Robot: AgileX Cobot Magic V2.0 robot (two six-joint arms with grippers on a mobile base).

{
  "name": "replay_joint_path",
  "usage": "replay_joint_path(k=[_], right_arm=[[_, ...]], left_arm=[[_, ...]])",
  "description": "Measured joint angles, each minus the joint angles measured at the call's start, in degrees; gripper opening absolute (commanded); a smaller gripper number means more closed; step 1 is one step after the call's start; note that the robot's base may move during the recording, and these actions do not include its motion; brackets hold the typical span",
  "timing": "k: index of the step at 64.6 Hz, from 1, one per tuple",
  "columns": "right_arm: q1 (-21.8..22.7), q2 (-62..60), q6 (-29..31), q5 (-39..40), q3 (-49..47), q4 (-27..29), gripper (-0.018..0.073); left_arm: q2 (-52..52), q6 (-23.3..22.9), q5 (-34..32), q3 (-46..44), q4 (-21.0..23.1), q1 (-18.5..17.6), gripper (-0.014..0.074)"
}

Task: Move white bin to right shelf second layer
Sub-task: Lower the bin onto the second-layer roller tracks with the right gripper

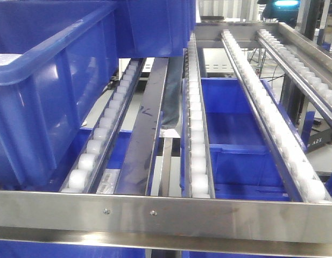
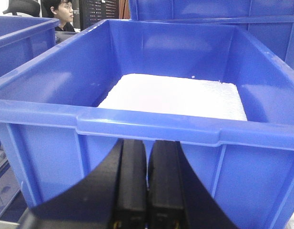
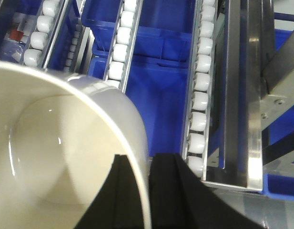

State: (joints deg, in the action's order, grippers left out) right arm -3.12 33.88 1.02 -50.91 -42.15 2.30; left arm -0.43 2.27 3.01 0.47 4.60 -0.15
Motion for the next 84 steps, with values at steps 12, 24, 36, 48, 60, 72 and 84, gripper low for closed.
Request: replay_joint_path(k=[12,24,36,48,60,72,84], right_arm=[[-0.12,9.95,-8.13,5.25,-0.13,0.27,0.0057],[-3.54,20.97,-14.7,14.09,-1.85,0.27,0.0057],[-9.95,32.15,-19.35,17.61,-5.65,-2.3,0.0057],[-16.8,40.19,-31.76,17.61,-9.93,-10.78,0.0057],[-21.47,45.33,-43.2,17.58,-11.06,-19.56,0.0057],[-21.74,49.24,-47.43,16.35,-11.06,-25.43,0.0057],[-21.74,49.24,-47.78,20.65,-9.4,-26.18,0.0058]], left_arm=[[0.0,0.0,0.0,0.0,0.0,0.0,0.0085],[0.0,0.0,0.0,0.0,0.0,0.0,0.0085],[0.0,0.0,0.0,0.0,0.0,0.0,0.0085],[0.0,0.0,0.0,0.0,0.0,0.0,0.0085],[0.0,0.0,0.0,0.0,0.0,0.0,0.0085],[0.0,0.0,0.0,0.0,0.0,0.0,0.0085],[0.0,0.0,0.0,0.0,0.0,0.0,0.0085]])
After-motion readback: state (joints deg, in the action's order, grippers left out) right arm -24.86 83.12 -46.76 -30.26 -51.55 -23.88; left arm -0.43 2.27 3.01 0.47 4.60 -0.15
